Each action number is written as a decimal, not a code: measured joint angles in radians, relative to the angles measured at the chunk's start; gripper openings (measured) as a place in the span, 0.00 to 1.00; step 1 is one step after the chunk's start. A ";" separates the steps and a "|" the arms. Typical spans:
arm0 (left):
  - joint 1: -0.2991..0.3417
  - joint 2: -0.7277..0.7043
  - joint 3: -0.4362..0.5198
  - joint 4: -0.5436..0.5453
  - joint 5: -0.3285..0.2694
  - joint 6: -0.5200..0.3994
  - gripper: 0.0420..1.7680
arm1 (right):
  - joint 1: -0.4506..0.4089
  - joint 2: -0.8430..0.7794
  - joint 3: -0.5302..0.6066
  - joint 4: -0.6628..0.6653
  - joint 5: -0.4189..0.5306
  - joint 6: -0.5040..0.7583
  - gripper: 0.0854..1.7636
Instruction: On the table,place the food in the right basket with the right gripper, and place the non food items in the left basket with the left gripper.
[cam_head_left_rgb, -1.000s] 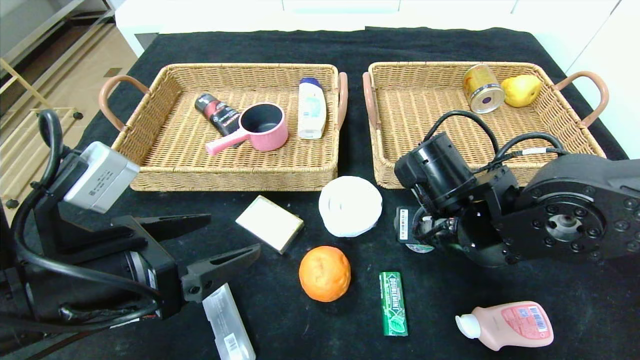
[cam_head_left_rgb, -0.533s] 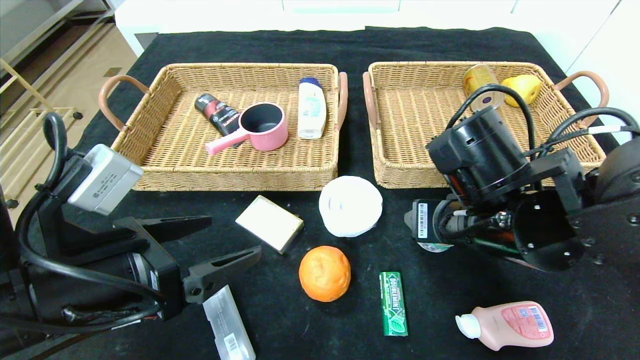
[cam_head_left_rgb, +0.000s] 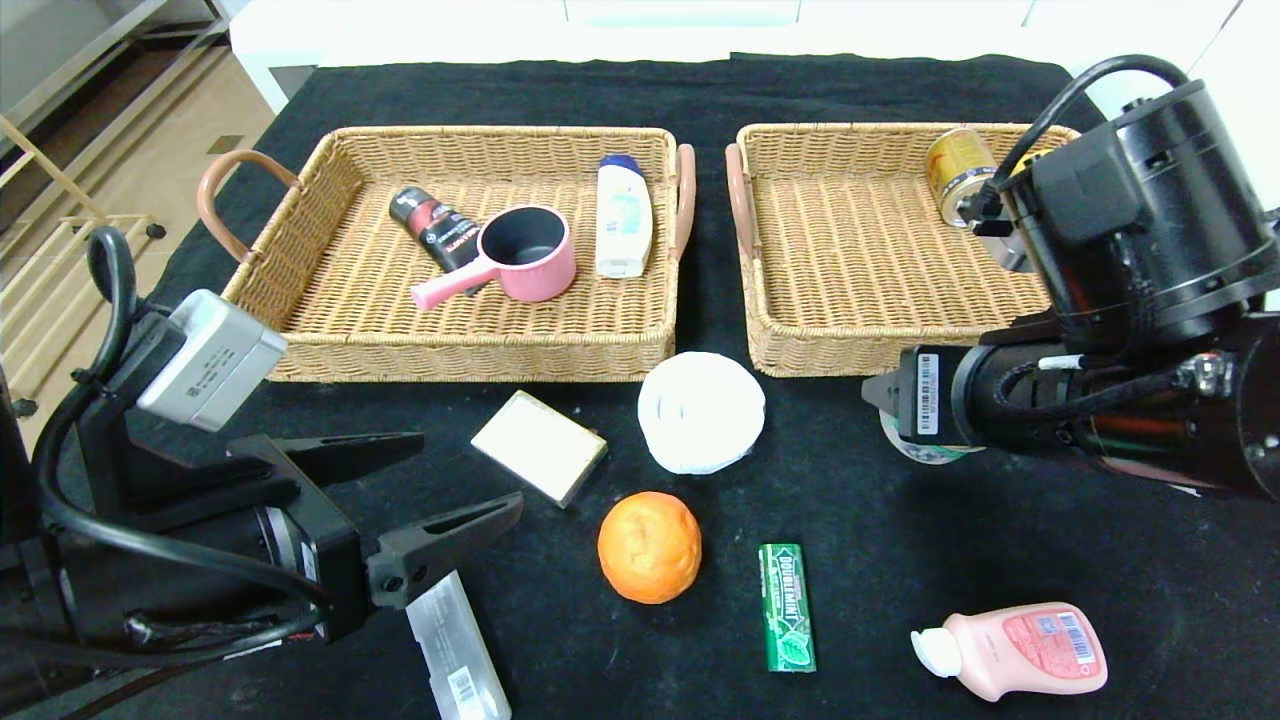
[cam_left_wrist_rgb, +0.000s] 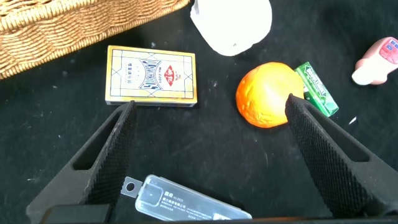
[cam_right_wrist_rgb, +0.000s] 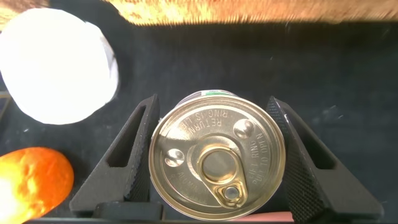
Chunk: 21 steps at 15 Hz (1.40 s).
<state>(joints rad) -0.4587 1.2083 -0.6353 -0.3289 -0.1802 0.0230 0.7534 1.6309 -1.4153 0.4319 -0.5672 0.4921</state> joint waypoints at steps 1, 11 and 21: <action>0.000 -0.001 0.000 0.000 0.000 0.001 0.97 | -0.009 -0.008 -0.003 -0.001 0.000 -0.015 0.67; 0.001 -0.013 -0.003 -0.002 0.002 0.006 0.97 | -0.140 0.067 -0.216 -0.011 -0.001 -0.127 0.67; 0.025 -0.031 -0.009 -0.003 0.002 0.016 0.97 | -0.191 0.302 -0.510 -0.051 0.001 -0.213 0.67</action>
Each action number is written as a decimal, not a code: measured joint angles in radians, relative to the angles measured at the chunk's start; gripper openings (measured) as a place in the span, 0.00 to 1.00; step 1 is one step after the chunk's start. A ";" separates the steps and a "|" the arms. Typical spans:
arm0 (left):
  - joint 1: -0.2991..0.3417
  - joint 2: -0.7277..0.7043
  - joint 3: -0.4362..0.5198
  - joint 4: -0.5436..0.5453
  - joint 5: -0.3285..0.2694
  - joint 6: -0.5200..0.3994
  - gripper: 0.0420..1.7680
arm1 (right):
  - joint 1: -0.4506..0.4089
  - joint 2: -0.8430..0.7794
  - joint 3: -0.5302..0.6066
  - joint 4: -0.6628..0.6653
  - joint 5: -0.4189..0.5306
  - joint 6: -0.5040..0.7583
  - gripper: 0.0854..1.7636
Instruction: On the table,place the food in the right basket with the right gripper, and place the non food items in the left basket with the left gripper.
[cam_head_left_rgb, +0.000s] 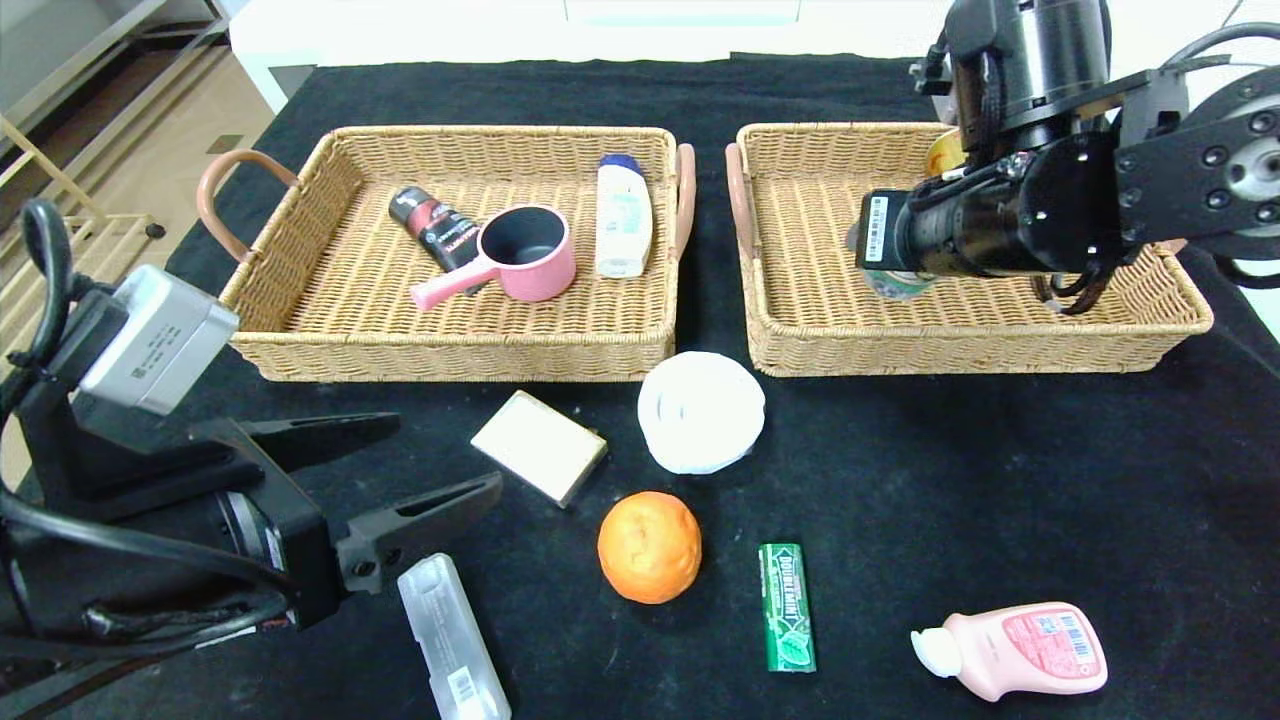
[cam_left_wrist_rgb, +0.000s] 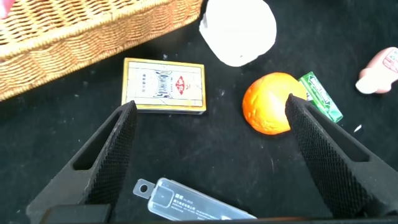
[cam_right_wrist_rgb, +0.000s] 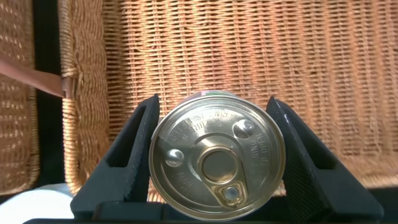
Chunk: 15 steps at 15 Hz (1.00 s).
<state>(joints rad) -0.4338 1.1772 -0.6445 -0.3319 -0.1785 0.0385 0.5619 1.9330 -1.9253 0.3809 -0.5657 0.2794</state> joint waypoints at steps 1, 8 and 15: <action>0.003 -0.001 0.000 0.000 0.000 0.001 0.97 | -0.001 0.011 -0.004 -0.017 0.000 -0.010 0.67; 0.006 -0.005 0.000 0.000 0.000 0.001 0.97 | -0.016 0.047 -0.008 -0.048 0.002 -0.019 0.80; 0.006 -0.001 0.002 0.000 -0.001 0.001 0.97 | -0.014 0.046 -0.003 -0.042 0.003 -0.018 0.90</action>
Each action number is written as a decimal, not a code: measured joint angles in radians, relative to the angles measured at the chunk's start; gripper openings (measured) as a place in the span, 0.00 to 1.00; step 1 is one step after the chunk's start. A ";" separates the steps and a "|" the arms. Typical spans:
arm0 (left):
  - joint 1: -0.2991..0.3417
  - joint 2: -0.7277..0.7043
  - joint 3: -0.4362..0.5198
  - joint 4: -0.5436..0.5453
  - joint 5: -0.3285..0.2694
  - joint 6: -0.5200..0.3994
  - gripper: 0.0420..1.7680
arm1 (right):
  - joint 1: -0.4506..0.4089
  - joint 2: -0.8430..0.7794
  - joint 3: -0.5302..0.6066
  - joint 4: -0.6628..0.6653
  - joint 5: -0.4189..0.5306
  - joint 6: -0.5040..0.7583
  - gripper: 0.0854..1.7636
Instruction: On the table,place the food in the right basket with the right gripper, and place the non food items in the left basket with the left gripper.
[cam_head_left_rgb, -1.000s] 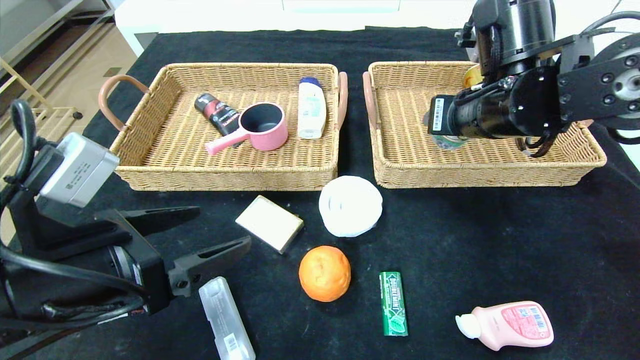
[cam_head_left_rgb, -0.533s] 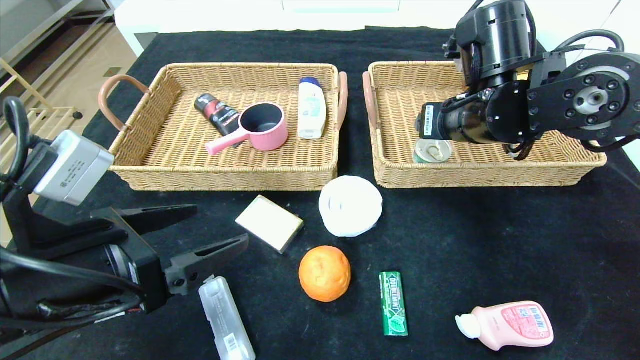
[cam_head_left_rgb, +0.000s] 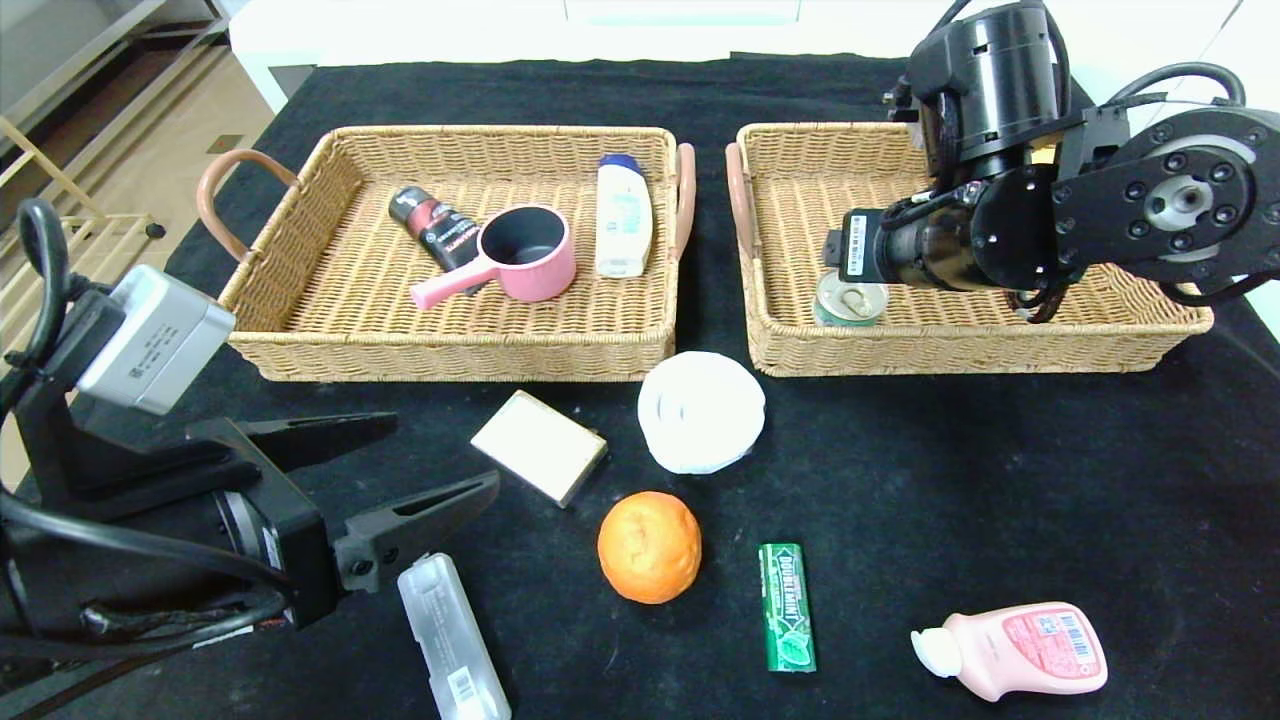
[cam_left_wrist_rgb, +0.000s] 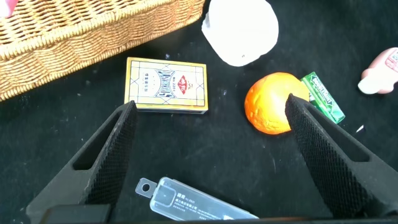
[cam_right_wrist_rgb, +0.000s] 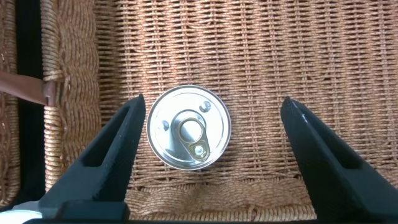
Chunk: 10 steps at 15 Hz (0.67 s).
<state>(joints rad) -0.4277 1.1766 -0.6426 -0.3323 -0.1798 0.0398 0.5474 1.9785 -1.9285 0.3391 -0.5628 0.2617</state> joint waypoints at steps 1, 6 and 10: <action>0.000 0.000 0.000 0.000 0.000 0.000 0.97 | 0.000 -0.006 0.002 0.002 0.001 0.001 0.91; 0.000 0.001 0.000 0.000 0.000 0.000 0.97 | 0.059 -0.104 0.128 0.089 -0.002 0.014 0.94; 0.001 0.001 0.000 0.000 0.000 0.000 0.97 | 0.174 -0.217 0.329 0.096 -0.001 0.092 0.95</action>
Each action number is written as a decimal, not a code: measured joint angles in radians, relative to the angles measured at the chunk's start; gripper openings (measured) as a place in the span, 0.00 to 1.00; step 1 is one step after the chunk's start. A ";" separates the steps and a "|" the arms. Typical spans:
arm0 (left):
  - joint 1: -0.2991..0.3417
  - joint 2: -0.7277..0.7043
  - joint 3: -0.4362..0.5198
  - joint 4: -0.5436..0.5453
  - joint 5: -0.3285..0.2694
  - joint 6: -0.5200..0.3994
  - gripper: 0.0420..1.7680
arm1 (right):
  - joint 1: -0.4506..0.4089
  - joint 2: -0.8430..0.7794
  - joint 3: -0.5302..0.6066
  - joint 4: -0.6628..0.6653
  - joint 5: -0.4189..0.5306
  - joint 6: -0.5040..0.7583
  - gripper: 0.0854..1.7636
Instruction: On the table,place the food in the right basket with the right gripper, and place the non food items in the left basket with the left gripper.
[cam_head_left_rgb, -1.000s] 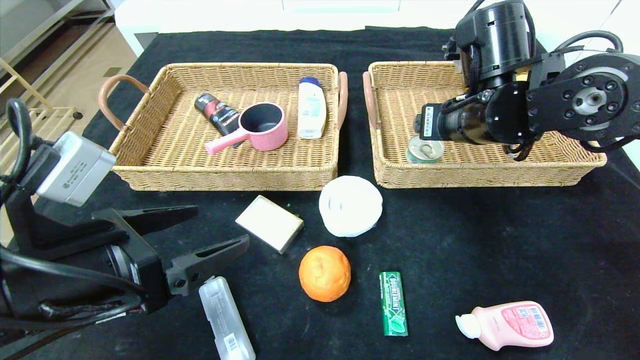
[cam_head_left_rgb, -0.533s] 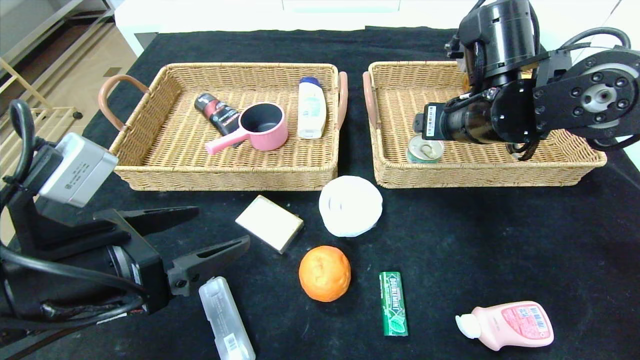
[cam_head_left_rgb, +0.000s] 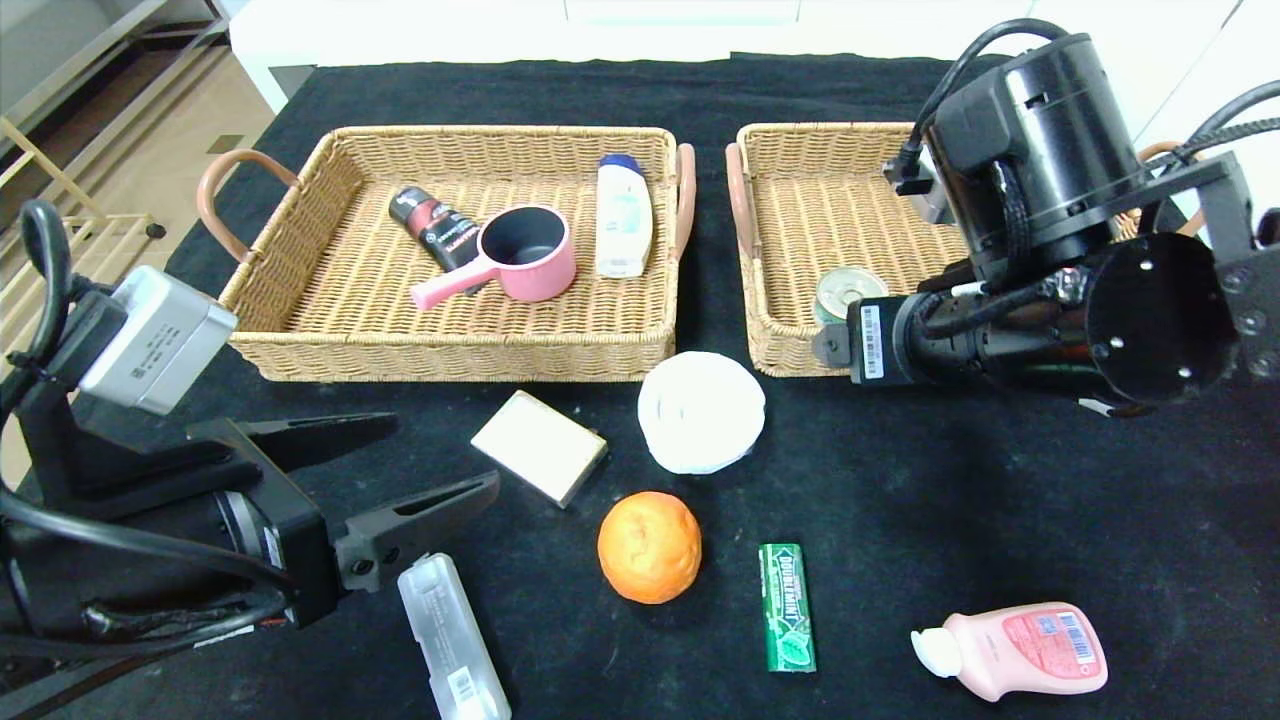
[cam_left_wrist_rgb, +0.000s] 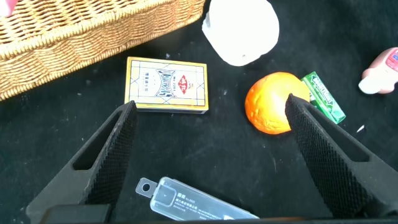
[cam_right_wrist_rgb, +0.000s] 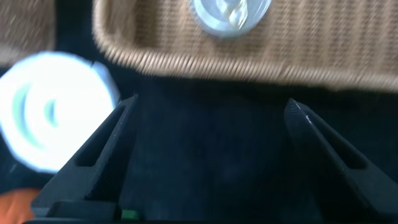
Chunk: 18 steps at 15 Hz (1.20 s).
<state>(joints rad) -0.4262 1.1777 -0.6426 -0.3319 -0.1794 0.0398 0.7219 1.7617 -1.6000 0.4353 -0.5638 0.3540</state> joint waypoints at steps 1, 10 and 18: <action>0.000 0.001 0.000 0.000 0.000 0.000 0.97 | 0.033 -0.021 0.048 0.000 0.000 0.033 0.95; 0.004 0.001 -0.001 0.000 0.001 0.001 0.97 | 0.223 -0.056 0.245 0.005 0.001 0.167 0.96; 0.015 -0.004 -0.004 0.000 0.001 0.011 0.97 | 0.271 0.045 0.266 0.007 0.004 0.247 0.96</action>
<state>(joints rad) -0.4113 1.1734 -0.6466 -0.3323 -0.1783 0.0513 0.9930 1.8064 -1.3336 0.4421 -0.5600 0.6009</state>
